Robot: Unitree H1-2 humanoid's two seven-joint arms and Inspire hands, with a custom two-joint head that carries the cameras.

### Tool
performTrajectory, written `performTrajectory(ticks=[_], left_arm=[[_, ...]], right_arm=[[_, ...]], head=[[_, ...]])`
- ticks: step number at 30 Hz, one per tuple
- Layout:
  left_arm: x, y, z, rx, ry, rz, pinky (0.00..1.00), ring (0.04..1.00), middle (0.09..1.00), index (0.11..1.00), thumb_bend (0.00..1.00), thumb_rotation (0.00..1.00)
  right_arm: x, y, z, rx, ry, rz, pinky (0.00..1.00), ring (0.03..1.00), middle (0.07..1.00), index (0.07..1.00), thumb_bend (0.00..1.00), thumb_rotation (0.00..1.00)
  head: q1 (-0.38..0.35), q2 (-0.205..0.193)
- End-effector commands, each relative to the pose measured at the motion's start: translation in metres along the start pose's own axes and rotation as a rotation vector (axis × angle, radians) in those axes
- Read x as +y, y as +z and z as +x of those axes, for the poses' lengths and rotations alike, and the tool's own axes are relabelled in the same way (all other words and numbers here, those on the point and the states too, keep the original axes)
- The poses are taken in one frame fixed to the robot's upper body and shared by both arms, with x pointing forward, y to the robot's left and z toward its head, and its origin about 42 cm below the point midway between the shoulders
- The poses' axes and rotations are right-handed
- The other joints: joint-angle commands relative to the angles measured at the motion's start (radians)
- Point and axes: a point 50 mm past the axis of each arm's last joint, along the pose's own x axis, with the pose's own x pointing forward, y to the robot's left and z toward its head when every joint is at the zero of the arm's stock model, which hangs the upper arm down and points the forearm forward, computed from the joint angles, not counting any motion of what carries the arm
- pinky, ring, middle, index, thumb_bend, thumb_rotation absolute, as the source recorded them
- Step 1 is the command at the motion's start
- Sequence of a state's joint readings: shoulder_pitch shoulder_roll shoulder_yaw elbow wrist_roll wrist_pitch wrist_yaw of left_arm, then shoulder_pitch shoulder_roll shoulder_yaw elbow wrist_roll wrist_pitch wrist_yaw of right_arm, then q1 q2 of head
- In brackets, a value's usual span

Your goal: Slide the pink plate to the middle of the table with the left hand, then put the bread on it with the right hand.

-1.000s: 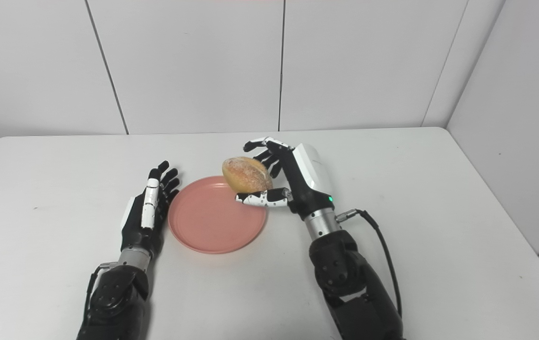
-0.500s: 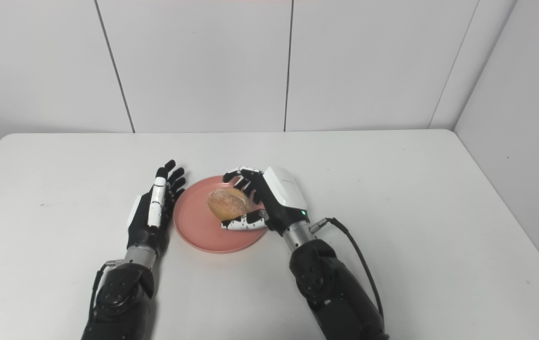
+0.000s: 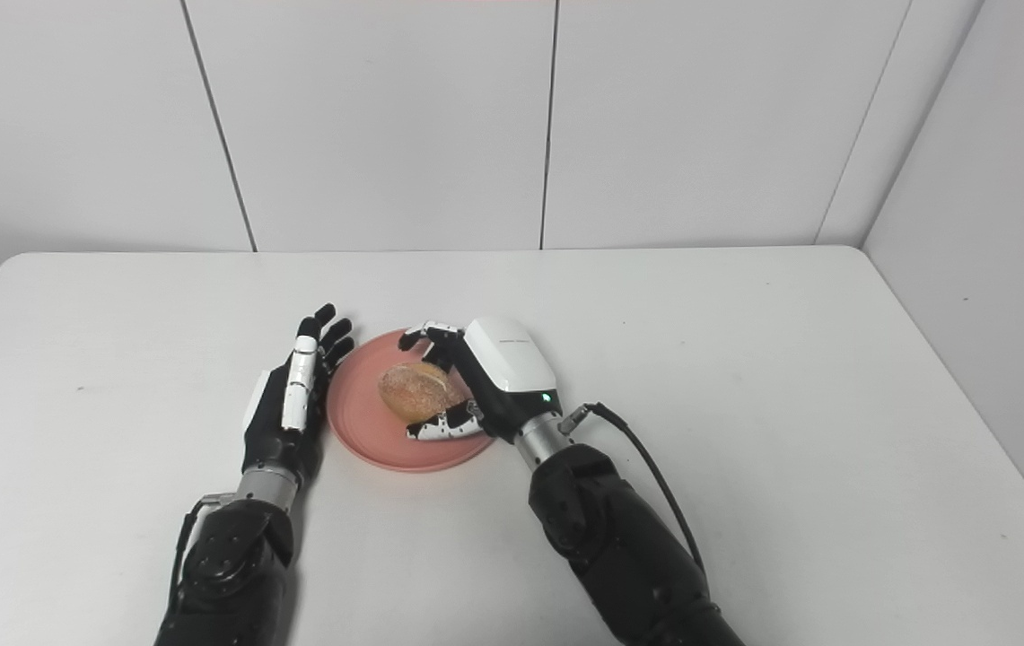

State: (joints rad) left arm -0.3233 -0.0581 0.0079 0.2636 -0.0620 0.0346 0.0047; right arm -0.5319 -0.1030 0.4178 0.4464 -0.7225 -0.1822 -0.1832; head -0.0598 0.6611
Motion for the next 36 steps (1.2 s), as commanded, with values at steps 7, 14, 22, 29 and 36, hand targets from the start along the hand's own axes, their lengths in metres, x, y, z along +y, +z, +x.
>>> performTrajectory(ticks=[7,14,22,29,36], left_arm=[[-0.011,0.015,0.007,-0.046,0.003,0.011,0.89,0.918,0.911,0.901,0.57,1.0],[-0.007,0.016,0.009,-0.058,0.039,0.054,0.87,0.9,0.892,0.888,0.56,1.0],[0.001,0.02,0.009,-0.039,0.057,0.203,0.91,0.909,0.908,0.905,0.57,1.0],[0.009,0.024,0.014,-0.066,0.043,0.166,0.98,0.966,0.961,0.952,0.59,1.0],[0.013,0.022,0.012,-0.05,0.036,0.185,0.96,0.956,0.951,0.943,0.6,1.0]], right_arm=[[-0.021,0.014,0.01,-0.122,-0.029,-0.04,0.78,0.841,0.868,0.852,0.58,0.68],[-0.033,0.02,0.001,-0.159,-0.072,-0.043,0.95,0.919,0.936,0.91,0.71,0.94],[-0.045,0.017,-0.013,-0.136,-0.11,0.056,0.95,0.923,0.945,0.924,0.69,0.88],[-0.05,0.01,-0.033,-0.042,-0.183,0.262,0.92,0.974,0.992,0.992,0.63,0.92],[-0.046,0.002,-0.039,0.021,-0.244,0.507,1.0,1.0,1.0,1.0,0.57,0.99]], head=[[0.001,0.002],[-0.002,-0.001],[-0.002,-0.001],[-0.008,-0.001],[-0.021,0.0]])
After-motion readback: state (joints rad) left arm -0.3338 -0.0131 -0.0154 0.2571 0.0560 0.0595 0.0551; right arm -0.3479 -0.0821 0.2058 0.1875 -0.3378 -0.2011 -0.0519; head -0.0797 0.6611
